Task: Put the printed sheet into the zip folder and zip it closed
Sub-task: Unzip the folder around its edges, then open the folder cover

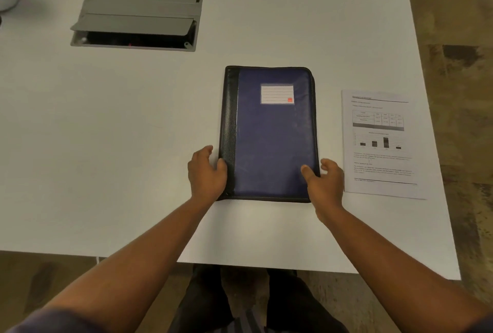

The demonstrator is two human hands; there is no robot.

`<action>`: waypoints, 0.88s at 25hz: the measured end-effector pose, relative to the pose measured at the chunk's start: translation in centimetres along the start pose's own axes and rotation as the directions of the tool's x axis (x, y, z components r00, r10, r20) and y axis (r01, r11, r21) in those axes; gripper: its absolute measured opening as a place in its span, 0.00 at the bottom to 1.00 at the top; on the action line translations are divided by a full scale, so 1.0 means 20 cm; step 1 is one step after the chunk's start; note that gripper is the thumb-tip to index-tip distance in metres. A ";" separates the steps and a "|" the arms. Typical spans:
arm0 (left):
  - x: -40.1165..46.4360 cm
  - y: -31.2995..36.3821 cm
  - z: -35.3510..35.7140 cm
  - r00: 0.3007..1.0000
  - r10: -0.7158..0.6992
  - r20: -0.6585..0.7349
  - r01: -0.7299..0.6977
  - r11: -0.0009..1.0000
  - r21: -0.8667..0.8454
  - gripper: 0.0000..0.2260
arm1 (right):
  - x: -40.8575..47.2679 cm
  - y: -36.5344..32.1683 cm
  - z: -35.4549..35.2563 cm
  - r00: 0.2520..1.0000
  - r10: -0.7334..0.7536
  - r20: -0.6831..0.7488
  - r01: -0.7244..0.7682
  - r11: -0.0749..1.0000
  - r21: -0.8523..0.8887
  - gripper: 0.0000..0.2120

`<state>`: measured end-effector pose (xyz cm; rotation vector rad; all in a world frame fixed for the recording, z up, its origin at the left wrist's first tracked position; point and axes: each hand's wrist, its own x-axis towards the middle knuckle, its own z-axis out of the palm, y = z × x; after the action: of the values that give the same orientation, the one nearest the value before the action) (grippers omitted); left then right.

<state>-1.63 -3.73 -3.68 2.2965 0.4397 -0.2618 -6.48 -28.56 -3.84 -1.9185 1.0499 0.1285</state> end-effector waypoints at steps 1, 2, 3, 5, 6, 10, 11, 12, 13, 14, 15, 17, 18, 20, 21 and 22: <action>0.04 0.04 0.01 0.999 -0.008 0.034 0.007 0.999 0.042 0.20 | 0.03 -0.02 0.01 0.999 -0.029 0.022 0.029 1.000 -0.008 0.24; 0.09 0.06 0.02 0.998 -0.007 0.068 0.004 0.999 0.054 0.18 | 0.05 -0.05 0.02 0.998 -0.046 0.039 0.047 0.999 -0.021 0.23; 0.13 0.09 0.02 0.995 -0.002 0.097 -0.003 0.999 0.047 0.14 | 0.08 -0.06 0.03 0.997 -0.048 0.053 0.050 0.998 -0.030 0.21; 0.18 0.12 0.04 0.991 0.001 0.135 -0.003 1.000 0.016 0.07 | 0.11 -0.08 0.04 0.997 -0.028 0.068 0.031 0.999 -0.043 0.20; 0.21 0.12 0.05 0.988 -0.005 0.155 0.004 1.000 0.004 0.07 | 0.12 -0.08 0.04 0.997 -0.016 0.070 0.020 0.999 -0.049 0.19; 0.24 0.12 0.07 0.985 0.004 0.174 -0.005 1.000 0.007 0.12 | 0.12 -0.07 0.04 0.998 -0.026 0.065 0.031 0.996 -0.085 0.22; 0.24 0.12 0.06 0.985 0.014 0.174 -0.012 1.000 -0.015 0.12 | 0.12 -0.06 0.04 0.997 -0.029 0.067 0.035 0.996 -0.088 0.23; 0.24 0.11 0.06 0.985 0.024 0.171 -0.018 0.999 -0.034 0.12 | 0.11 -0.06 0.03 0.997 -0.031 0.067 0.036 0.996 -0.086 0.24; 0.24 0.12 0.06 0.983 0.023 0.181 -0.017 0.999 -0.038 0.13 | 0.11 -0.06 0.03 0.997 -0.033 0.064 0.038 0.996 -0.080 0.25; 0.24 0.12 0.06 0.982 0.026 0.186 -0.018 0.999 -0.044 0.13 | 0.10 -0.06 0.02 0.998 -0.028 0.058 0.033 0.997 -0.075 0.26; 0.24 0.13 0.05 0.981 0.026 0.193 -0.018 0.999 -0.041 0.13 | 0.10 -0.06 0.01 0.999 -0.021 0.050 0.024 0.998 -0.065 0.26; 0.24 0.13 0.06 0.978 0.044 0.202 -0.037 0.998 -0.041 0.14 | 0.09 -0.07 -0.02 0.999 -0.008 0.040 0.009 1.000 -0.023 0.24; 0.24 0.13 0.06 0.975 0.050 0.216 -0.040 0.998 -0.049 0.15 | 0.08 -0.07 -0.04 0.999 -0.008 0.037 0.008 1.000 0.000 0.22; 0.23 0.14 0.07 0.969 0.050 0.243 -0.032 0.996 -0.078 0.17 | 0.04 -0.10 -0.08 1.000 -0.010 0.022 0.009 0.999 0.036 0.19; 0.22 0.14 0.07 0.967 0.050 0.250 -0.030 0.996 -0.085 0.16 | 0.03 -0.12 -0.09 1.000 -0.012 0.005 0.011 0.999 0.047 0.17; 0.21 0.14 0.07 0.967 0.055 0.250 -0.033 0.995 -0.092 0.15 | 0.01 -0.15 -0.12 1.000 -0.018 -0.013 0.019 0.999 0.049 0.15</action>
<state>3.25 -5.60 -4.14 2.1486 0.2637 -0.4965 -4.94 -29.93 -0.58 -1.8863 1.0345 0.0796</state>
